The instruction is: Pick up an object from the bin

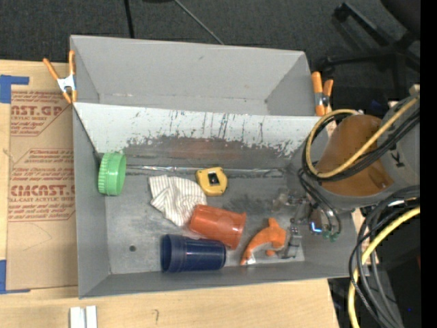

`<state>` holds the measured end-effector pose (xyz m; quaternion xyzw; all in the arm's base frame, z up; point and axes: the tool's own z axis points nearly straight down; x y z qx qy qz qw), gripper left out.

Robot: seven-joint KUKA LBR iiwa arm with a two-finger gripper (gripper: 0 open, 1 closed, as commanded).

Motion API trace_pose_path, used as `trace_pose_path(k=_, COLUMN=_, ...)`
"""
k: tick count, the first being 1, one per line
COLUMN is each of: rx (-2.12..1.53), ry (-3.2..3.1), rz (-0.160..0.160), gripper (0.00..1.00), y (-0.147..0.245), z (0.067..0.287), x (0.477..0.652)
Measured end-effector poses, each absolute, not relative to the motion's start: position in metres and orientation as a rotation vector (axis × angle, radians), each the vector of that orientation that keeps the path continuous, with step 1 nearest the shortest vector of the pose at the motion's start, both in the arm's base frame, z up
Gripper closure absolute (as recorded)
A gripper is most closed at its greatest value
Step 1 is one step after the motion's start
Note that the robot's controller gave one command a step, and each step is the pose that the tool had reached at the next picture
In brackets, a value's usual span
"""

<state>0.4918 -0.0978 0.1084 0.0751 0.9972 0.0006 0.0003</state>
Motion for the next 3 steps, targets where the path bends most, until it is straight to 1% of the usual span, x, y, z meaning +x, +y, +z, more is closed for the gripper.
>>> trace_pose_path(k=1, rx=0.358, ry=3.121, rz=0.002, gripper=0.0, y=-0.0881, z=0.0712, x=0.4858)
trace_pose_path(k=2, rx=0.595, ry=3.085, rz=0.0, gripper=1.0, y=-0.0973, z=0.0692, x=0.4859)
trace_pose_path(k=3, rx=0.595, ry=3.085, rz=0.0, gripper=1.0, y=-0.0973, z=0.0692, x=0.4859)
